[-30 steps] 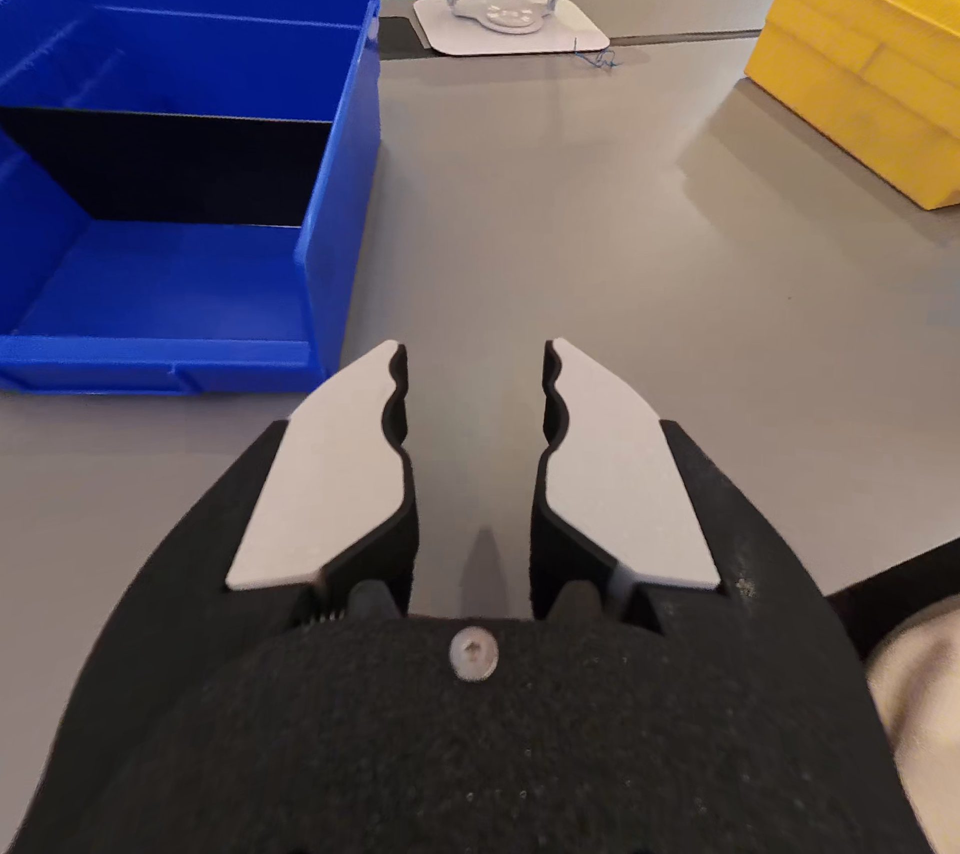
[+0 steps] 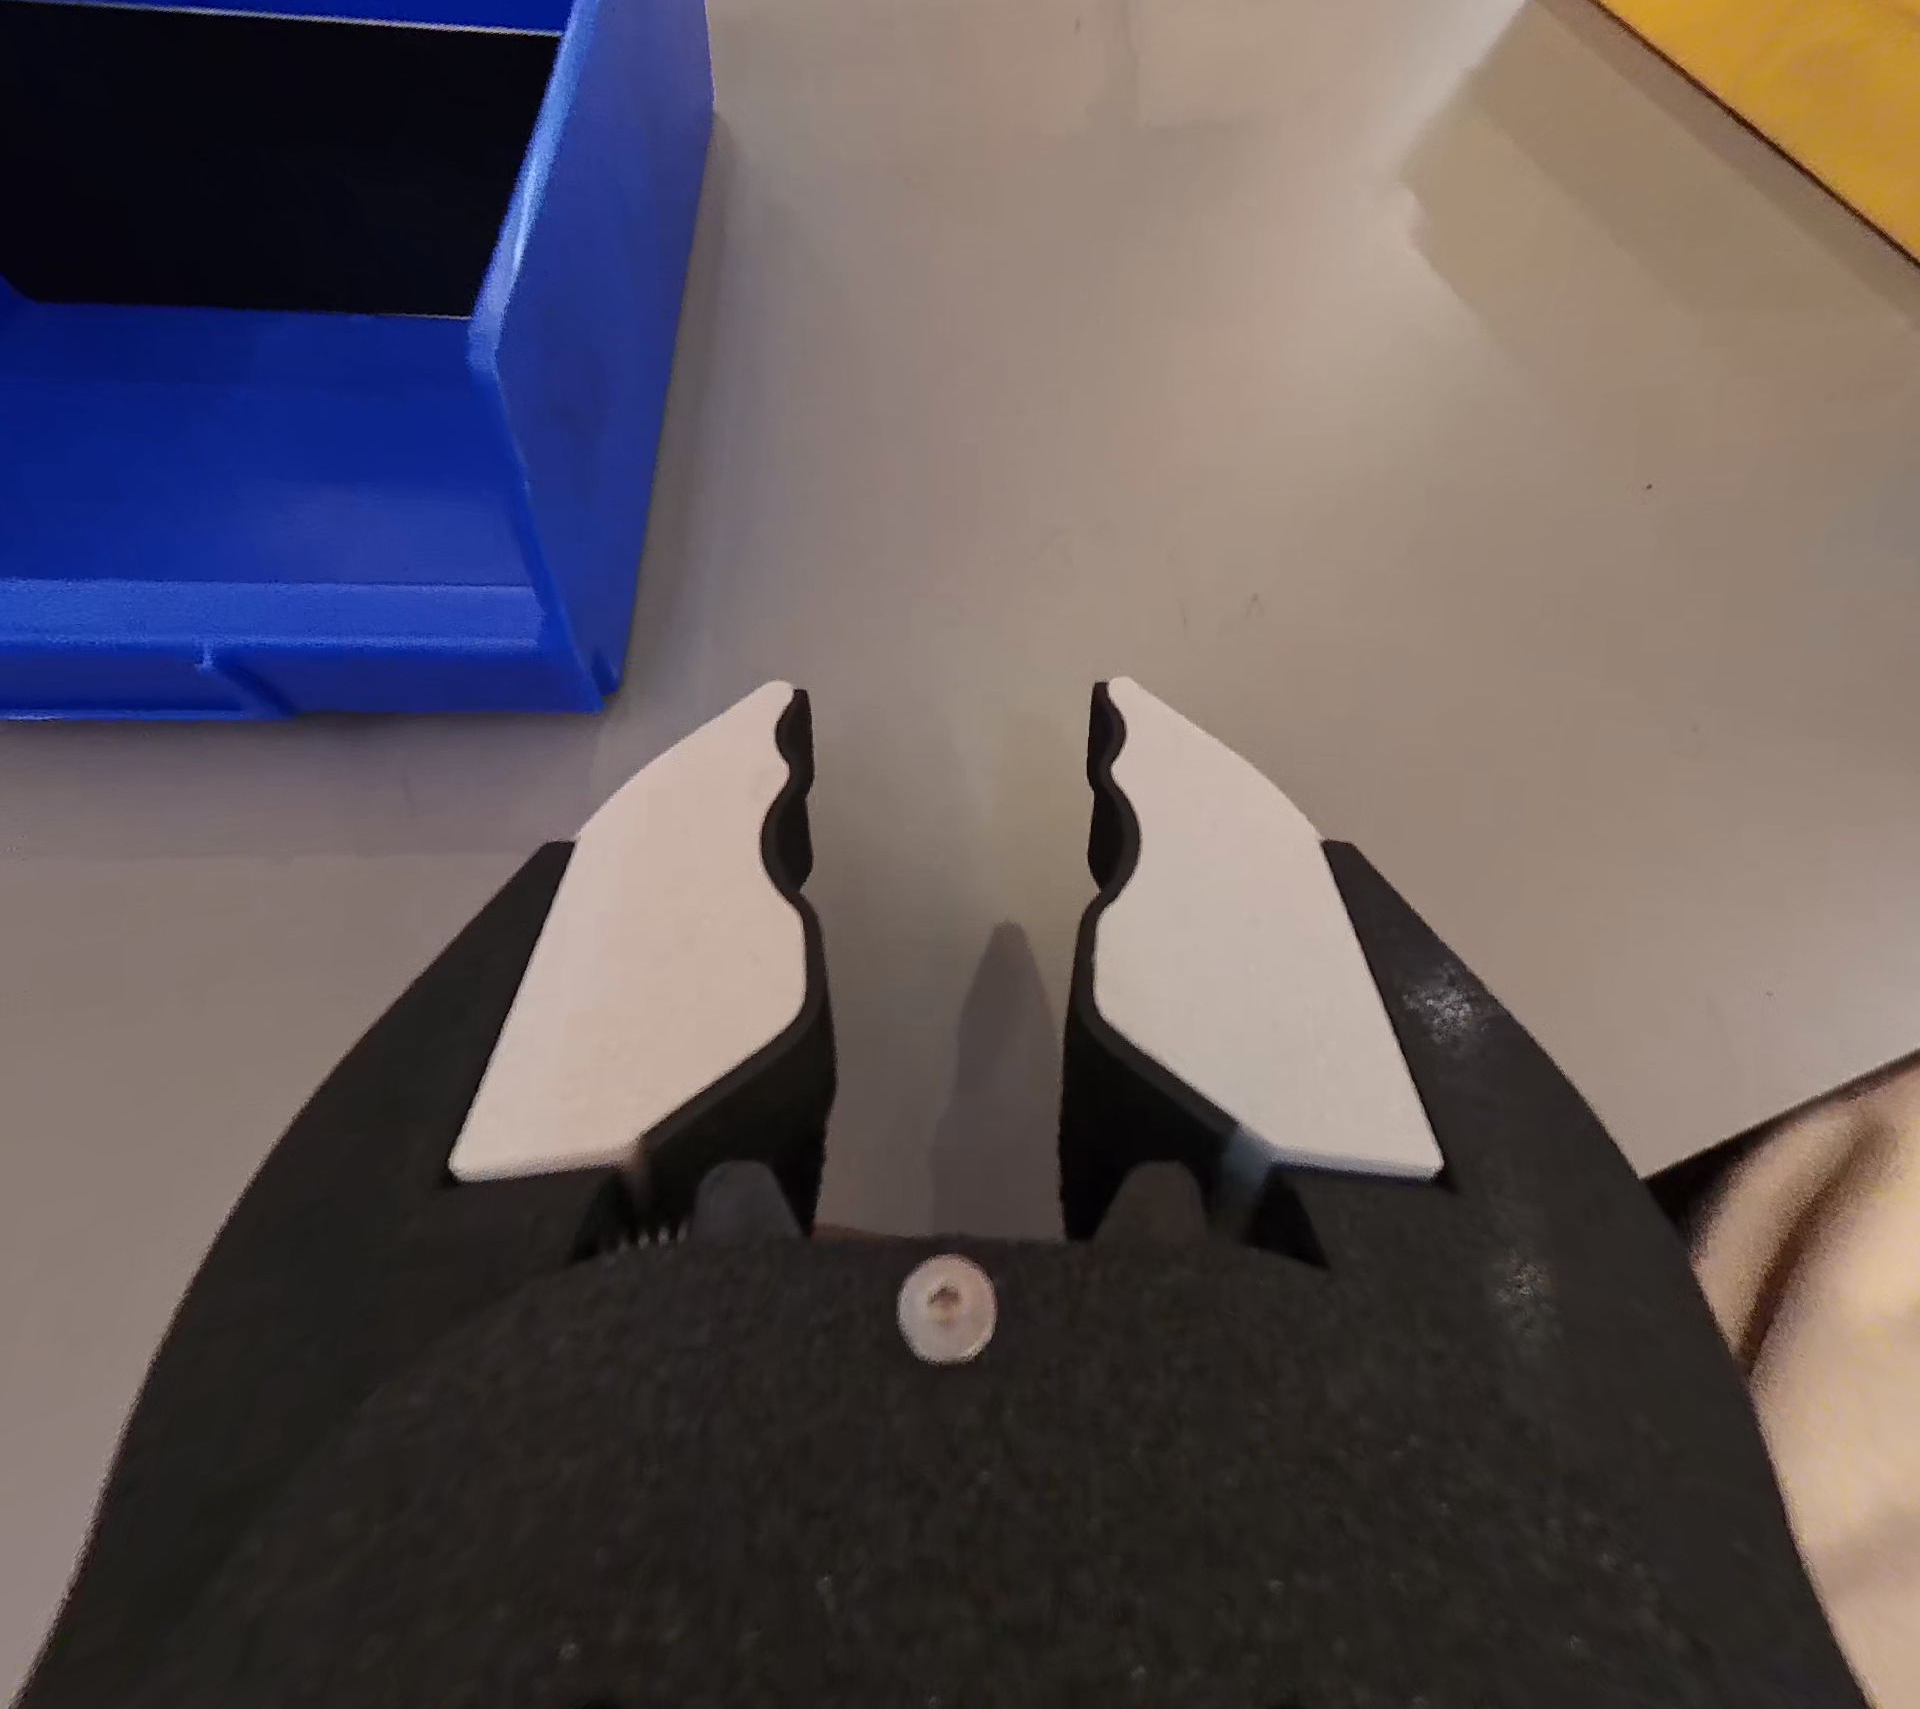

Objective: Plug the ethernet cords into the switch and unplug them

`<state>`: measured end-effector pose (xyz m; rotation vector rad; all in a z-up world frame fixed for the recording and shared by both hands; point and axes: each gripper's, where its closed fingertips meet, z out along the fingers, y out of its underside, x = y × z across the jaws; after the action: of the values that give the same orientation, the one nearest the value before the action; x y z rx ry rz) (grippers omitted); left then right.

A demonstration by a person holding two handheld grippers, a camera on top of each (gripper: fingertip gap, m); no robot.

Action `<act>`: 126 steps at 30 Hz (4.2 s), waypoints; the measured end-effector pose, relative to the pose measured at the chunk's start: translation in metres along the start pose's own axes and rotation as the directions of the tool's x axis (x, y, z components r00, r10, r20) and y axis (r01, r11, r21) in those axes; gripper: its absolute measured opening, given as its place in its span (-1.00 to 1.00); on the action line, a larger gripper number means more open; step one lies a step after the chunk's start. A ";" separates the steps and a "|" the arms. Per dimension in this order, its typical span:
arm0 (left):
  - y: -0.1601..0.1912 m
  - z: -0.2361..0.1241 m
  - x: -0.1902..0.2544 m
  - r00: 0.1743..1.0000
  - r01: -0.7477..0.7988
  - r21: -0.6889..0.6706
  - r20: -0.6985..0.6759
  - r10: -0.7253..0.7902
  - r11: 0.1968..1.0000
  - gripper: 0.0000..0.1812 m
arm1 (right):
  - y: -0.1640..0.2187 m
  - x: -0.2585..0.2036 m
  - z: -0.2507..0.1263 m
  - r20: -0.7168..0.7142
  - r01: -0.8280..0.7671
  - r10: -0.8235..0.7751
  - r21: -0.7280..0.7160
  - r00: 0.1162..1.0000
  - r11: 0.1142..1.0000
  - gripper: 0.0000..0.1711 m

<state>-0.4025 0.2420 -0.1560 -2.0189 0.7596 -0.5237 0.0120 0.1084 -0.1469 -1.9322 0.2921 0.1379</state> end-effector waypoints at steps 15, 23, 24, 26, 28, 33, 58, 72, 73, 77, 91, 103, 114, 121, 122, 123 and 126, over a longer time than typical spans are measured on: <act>0.003 0.006 0.028 0.995 -0.083 -0.012 -0.055 0.083 0.996 -0.39 | -0.008 -0.098 0.033 0.269 0.239 -0.234 0.014 0.934 0.971 -0.42; -0.033 0.042 0.174 0.933 -0.075 0.031 -0.352 0.081 0.997 -0.34 | -0.058 -0.043 -0.082 -0.091 0.170 -0.150 0.288 0.984 0.942 -0.78; -0.042 0.052 0.199 0.924 -0.099 0.032 -0.368 0.104 0.995 -0.34 | -0.059 -0.016 -0.084 -0.160 0.150 -0.108 0.280 0.981 0.948 -0.72; -0.059 0.074 0.245 0.903 -0.134 0.042 -0.407 0.140 0.990 -0.34 | -0.045 0.034 -0.082 -0.272 0.085 -0.031 0.186 0.962 0.979 -0.52; -0.070 0.105 0.274 0.907 -0.177 0.019 -0.385 0.170 0.984 -0.34 | -0.031 0.053 -0.074 -0.253 0.004 0.035 0.152 0.967 0.988 -0.49; -0.075 0.160 0.285 0.944 -0.184 -0.062 -0.289 0.159 0.981 -0.86 | 0.000 0.059 -0.037 -0.225 -0.054 0.059 0.030 0.973 0.998 -0.71; -0.043 0.061 0.046 0.997 0.051 0.012 -0.055 -0.051 0.999 -0.84 | 0.015 -0.163 0.080 -0.005 0.297 -0.298 -0.055 0.955 0.953 -0.88; -0.063 -0.052 -0.176 0.961 0.179 0.321 0.144 -0.235 0.930 -0.44 | -0.016 -0.130 0.029 0.210 0.061 -0.085 0.120 0.974 0.991 -0.81; -0.050 -0.050 -0.201 0.955 0.171 0.262 0.191 -0.225 0.950 -0.37 | -0.014 -0.134 0.030 0.221 0.065 -0.088 0.107 0.971 0.992 -0.81; -0.038 -0.030 -0.259 0.934 0.244 0.230 0.204 -0.292 0.942 -0.29 | -0.014 -0.149 0.030 0.220 0.128 -0.157 0.141 0.963 0.982 -0.82; -0.028 -0.014 -0.210 0.977 0.124 0.075 0.166 -0.135 0.989 -0.97 | 0.008 -0.267 -0.011 0.340 0.273 -0.350 0.254 0.873 0.928 -0.82; 0.051 -0.136 -0.137 0.934 0.225 0.136 0.251 -0.253 0.965 -0.96 | 0.085 -0.433 0.043 0.411 0.356 -0.311 -0.037 0.857 0.934 -0.38; 0.008 -0.203 -0.100 0.923 0.018 0.274 0.366 -0.121 0.962 -0.94 | 0.027 -0.439 0.038 0.203 0.383 -0.389 0.069 0.899 0.921 -0.92; -0.109 -0.184 -0.022 0.955 -0.134 0.382 0.295 0.018 0.914 -0.95 | -0.088 -0.368 -0.026 0.025 0.342 -0.371 0.333 0.928 0.879 -0.93; -0.127 -0.168 -0.005 0.957 -0.154 0.373 0.286 0.045 0.915 -0.95 | -0.104 -0.346 -0.033 -0.008 0.340 -0.359 0.343 0.933 0.876 -0.92; -0.145 -0.150 0.015 0.965 -0.157 0.364 0.256 0.063 0.918 -0.95 | -0.120 -0.321 -0.039 -0.054 0.342 -0.346 0.347 0.937 0.873 -0.93; -0.191 -0.088 0.091 0.975 -0.198 0.350 0.168 0.147 0.915 -0.94 | -0.158 -0.223 -0.051 -0.191 0.338 -0.289 0.317 0.938 0.886 -0.93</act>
<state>-0.3312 0.2067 0.0588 -1.6062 0.6907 -0.3839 -0.1629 0.1465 0.0664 -1.6124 0.0810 -0.2509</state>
